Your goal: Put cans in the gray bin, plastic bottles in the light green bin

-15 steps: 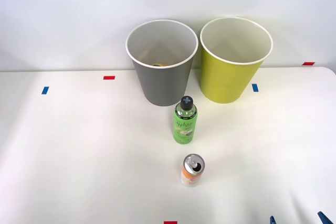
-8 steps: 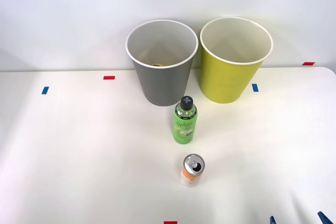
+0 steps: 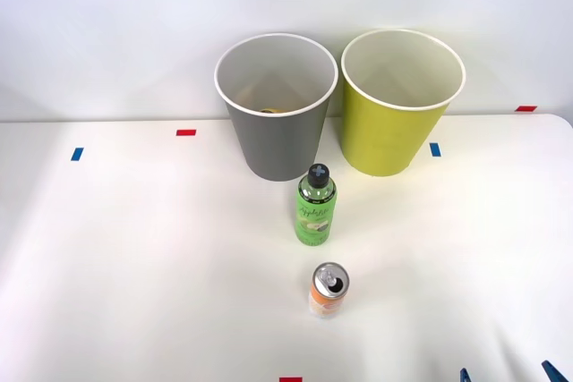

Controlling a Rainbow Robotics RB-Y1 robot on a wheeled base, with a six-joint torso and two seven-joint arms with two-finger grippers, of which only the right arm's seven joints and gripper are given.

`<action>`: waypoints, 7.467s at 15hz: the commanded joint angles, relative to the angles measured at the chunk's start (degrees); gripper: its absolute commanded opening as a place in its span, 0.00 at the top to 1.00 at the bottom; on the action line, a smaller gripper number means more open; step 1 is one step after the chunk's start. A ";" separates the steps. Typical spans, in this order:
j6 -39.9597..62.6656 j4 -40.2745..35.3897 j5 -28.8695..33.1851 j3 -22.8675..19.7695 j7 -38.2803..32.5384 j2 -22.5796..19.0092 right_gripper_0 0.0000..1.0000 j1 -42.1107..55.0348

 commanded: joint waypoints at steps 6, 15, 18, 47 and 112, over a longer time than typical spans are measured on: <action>0.00 0.00 0.00 0.00 0.00 0.00 0.02 0.00; 0.00 0.00 0.00 0.00 0.00 0.00 0.02 0.00; 0.00 0.00 0.00 0.00 0.00 0.00 0.02 0.00; -9.76 1.49 -32.87 37.44 26.46 -36.30 0.00 -25.75; 38.85 -29.27 -24.61 19.78 -2.46 -21.27 1.00 -53.70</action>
